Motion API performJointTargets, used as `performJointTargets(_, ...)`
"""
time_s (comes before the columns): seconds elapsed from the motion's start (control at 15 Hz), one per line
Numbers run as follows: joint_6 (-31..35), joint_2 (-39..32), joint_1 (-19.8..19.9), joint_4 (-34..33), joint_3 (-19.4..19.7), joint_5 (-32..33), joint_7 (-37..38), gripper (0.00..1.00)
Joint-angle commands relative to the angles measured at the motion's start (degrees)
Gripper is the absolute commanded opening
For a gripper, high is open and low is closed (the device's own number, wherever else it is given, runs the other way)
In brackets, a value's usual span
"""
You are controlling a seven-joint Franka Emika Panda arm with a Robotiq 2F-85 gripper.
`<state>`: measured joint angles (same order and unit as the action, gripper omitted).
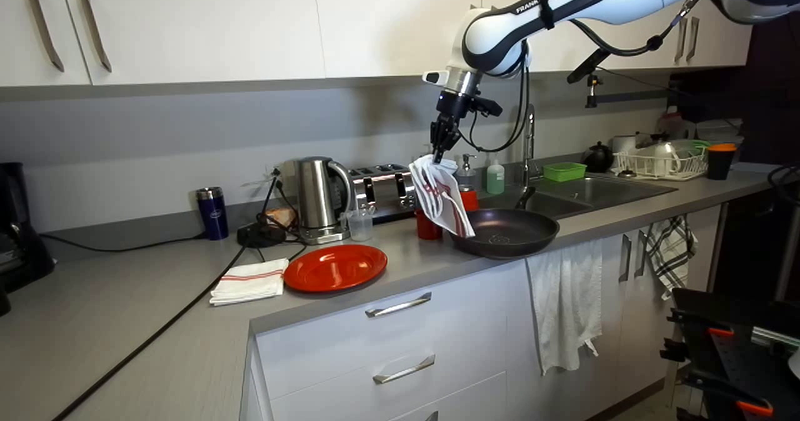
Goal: Wipe the pan with a towel
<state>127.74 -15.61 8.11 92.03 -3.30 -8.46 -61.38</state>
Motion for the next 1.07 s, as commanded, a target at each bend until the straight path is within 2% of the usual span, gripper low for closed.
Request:
performJointTargets(0.0, 3.97, 1.35, -0.95, 1.42, -0.55, -1.25, -2.15, 0.06)
performJointTargets(0.27, 7.82, -1.17, -0.68, 0.54, -1.71, -3.53, -6.63, 0.06)
performJointTargets(0.6, 11.03, -7.22, 0.3, -2.65, -1.78, -3.19, -9.03, 0.06)
performJointTargets(1.0, 10.37, -13.01, 1.57, -8.17, -2.3, -2.15, -10.01, 0.06)
